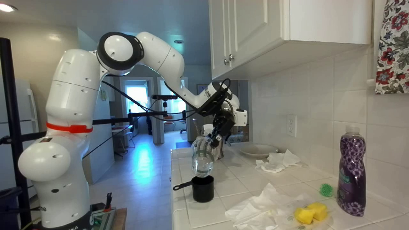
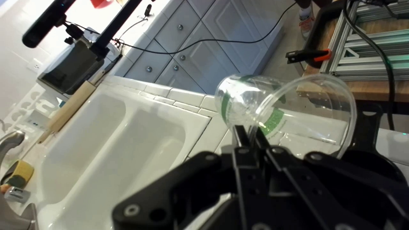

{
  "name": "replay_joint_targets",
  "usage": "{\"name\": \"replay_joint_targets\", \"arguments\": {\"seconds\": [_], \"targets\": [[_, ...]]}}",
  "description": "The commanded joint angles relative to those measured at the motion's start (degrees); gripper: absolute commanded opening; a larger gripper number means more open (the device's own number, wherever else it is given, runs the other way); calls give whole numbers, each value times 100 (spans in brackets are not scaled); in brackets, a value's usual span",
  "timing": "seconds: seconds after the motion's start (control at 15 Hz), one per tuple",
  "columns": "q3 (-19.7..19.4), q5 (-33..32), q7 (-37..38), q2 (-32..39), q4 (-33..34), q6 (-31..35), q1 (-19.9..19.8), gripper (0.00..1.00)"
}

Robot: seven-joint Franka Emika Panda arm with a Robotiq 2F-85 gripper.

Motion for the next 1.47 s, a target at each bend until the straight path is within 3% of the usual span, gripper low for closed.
{"name": "replay_joint_targets", "arguments": {"seconds": [0.0, 1.4], "targets": [[24, -214, 96, -240, -173, 368, -25, 2], [-93, 126, 144, -1016, -649, 2928, -216, 2]]}}
